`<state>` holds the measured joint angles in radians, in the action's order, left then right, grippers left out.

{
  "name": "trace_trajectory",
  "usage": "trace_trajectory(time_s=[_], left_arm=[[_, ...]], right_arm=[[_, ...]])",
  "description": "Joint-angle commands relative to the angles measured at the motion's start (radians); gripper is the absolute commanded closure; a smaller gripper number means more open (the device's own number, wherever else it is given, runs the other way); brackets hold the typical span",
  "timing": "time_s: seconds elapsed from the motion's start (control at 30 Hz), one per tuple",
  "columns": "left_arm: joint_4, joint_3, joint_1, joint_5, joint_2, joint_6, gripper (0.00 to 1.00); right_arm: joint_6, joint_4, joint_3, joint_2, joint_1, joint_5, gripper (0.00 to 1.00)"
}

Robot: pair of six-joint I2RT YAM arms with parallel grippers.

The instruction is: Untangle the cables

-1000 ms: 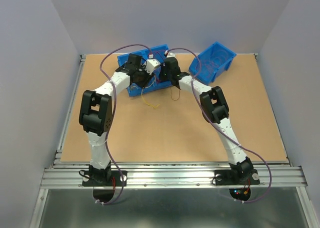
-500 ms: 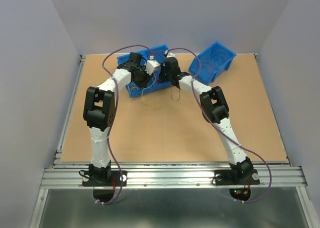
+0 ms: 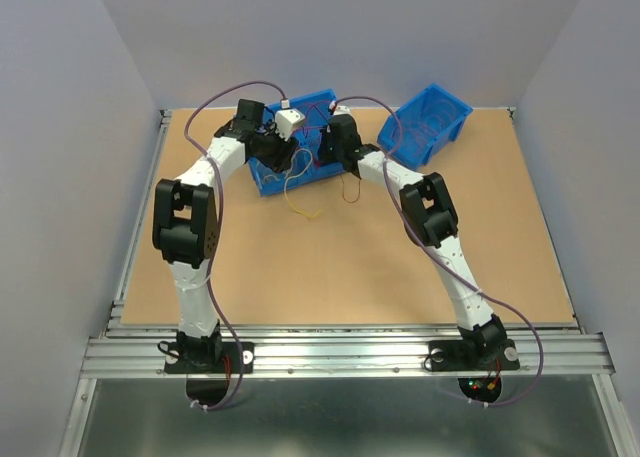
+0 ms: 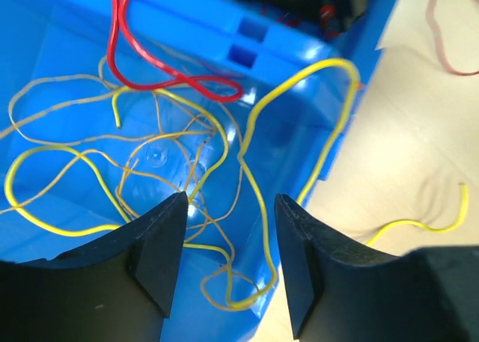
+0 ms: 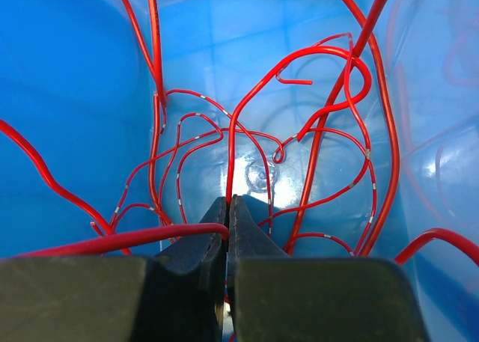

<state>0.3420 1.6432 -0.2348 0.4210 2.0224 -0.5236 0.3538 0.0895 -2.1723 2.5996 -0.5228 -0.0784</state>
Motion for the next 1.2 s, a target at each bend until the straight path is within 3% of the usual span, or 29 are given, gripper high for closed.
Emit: trace_trajectory(time_s=[0.0, 0.17, 0.27, 0.37, 0.47, 0.63, 0.8, 0.87, 0.93, 1.0, 1.17], left_arm=[[-0.038, -0.048, -0.017, 0.091, -0.116, -0.027, 0.38], [-0.055, -0.150, -0.038, 0.056, -0.177, -0.050, 0.29], [-0.129, -0.303, -0.063, -0.046, -0.256, -0.020, 0.20], [-0.204, -0.406, -0.087, -0.227, -0.280, 0.057, 0.17], [-0.225, -0.447, -0.090, -0.220, -0.277, 0.122, 0.02], [-0.236, -0.430, -0.097, -0.216, -0.225, 0.154, 0.03], [-0.207, -0.364, -0.098, -0.218, -0.145, 0.191, 0.21], [-0.215, -0.371, -0.098, -0.246, -0.148, 0.201, 0.21], [-0.262, -0.437, -0.098, -0.309, -0.212, 0.206, 0.17], [-0.337, -0.509, -0.098, -0.352, -0.304, 0.208, 0.07], [-0.489, -0.597, -0.100, -0.367, -0.442, 0.194, 0.01]], right_arm=[[-0.021, 0.047, -0.030, -0.039, 0.009, 0.005, 0.99], [-0.021, 0.047, -0.030, -0.039, 0.009, 0.008, 0.99], [-0.022, 0.047, -0.029, -0.041, 0.009, 0.005, 0.99], [-0.024, 0.047, -0.026, -0.042, 0.010, 0.002, 0.99], [-0.019, 0.046, -0.024, -0.042, 0.010, -0.006, 0.99], [-0.007, 0.044, -0.032, -0.038, 0.010, 0.012, 0.99], [-0.004, 0.044, -0.032, -0.045, 0.010, 0.019, 0.99], [-0.006, 0.042, -0.030, -0.052, 0.010, 0.022, 0.99], [-0.009, 0.042, -0.030, -0.053, 0.010, 0.023, 0.99], [-0.012, 0.041, -0.030, -0.053, 0.010, 0.019, 0.99], [-0.006, 0.038, -0.037, -0.047, 0.010, 0.038, 1.00]])
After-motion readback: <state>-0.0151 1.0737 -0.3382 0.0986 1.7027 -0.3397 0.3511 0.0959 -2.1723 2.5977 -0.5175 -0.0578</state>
